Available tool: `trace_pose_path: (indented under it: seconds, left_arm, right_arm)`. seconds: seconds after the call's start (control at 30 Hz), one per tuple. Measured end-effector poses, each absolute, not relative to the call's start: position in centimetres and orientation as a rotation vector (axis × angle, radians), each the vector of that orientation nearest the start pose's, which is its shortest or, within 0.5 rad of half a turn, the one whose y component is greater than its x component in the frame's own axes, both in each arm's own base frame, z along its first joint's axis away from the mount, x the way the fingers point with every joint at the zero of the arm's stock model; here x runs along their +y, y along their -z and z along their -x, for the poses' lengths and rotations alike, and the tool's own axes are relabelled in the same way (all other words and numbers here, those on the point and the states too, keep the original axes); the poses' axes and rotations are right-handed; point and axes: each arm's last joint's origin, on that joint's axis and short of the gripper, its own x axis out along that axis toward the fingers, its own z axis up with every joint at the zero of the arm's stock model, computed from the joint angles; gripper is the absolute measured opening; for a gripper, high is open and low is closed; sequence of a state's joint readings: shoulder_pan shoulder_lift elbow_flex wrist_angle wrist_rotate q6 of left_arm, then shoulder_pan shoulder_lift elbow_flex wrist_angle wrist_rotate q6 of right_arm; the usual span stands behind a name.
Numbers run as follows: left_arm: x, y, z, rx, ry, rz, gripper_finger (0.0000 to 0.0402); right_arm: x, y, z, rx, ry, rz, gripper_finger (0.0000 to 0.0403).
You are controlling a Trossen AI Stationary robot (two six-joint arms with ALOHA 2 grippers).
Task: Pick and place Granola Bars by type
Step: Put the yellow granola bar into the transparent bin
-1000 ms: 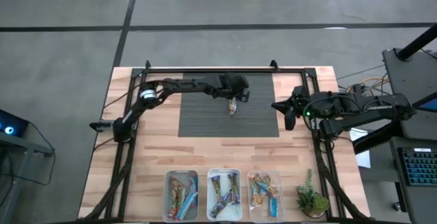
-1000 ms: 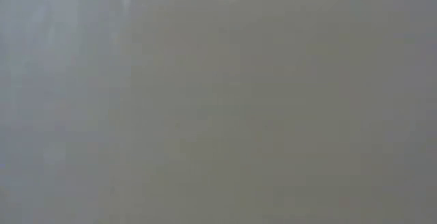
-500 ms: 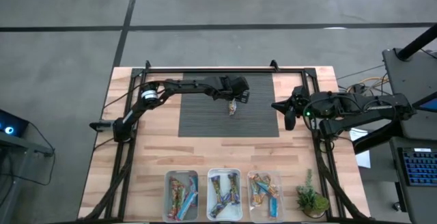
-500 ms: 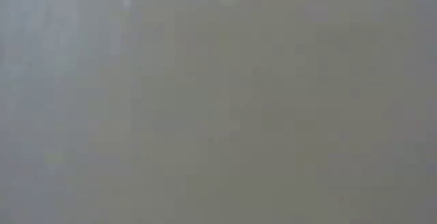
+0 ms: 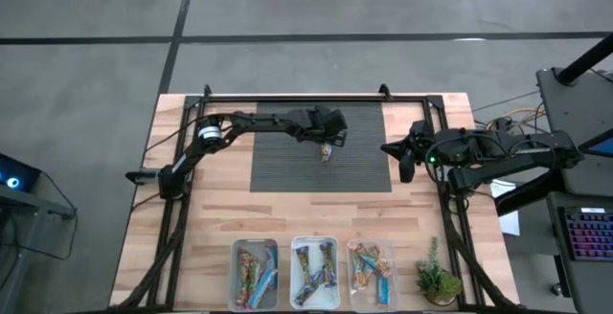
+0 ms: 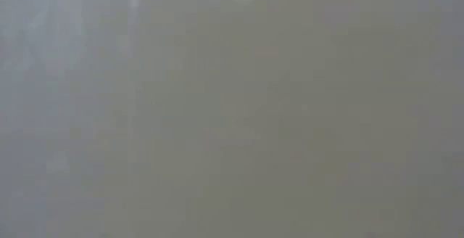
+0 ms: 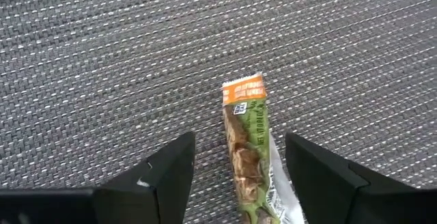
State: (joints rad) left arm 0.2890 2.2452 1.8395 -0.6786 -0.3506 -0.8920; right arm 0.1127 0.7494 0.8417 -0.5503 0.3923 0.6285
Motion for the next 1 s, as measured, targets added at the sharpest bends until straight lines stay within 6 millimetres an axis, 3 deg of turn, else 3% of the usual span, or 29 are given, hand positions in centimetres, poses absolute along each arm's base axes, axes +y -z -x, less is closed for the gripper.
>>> trace_pose_path:
  seconds: [1.0]
  left_arm:
    - [14.6,-16.7,-45.3,0.746,-1.009,0.783,0.0209]
  right_arm:
    - [0.6,-32.4,-15.0,0.342,0.400,-0.500,0.0008]
